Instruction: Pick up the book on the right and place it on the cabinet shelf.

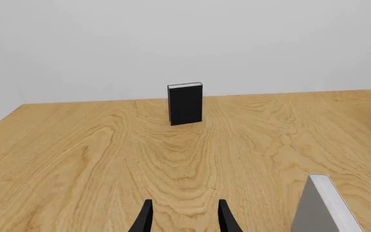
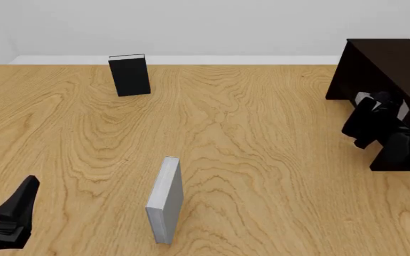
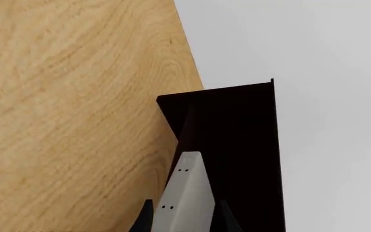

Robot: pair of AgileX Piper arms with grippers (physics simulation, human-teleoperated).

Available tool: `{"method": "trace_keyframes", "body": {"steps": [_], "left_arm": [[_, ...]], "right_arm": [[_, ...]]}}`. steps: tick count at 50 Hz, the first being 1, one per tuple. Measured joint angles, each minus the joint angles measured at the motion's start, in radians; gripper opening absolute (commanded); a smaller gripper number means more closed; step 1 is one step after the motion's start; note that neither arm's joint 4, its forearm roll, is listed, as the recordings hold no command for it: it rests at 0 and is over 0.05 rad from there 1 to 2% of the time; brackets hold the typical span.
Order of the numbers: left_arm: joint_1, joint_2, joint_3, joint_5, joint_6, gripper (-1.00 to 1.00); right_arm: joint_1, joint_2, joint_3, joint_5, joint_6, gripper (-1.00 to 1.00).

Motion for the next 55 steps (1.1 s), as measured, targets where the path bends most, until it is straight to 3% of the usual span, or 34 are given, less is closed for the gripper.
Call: {"method": "trace_keyframes", "body": {"steps": [55], "left_arm": [[-0.002,-0.008,-0.001,0.006,0.000,1.00]], "right_arm": [[0.013,0.004,-0.025,0.044,-0.006,1.00]]}}
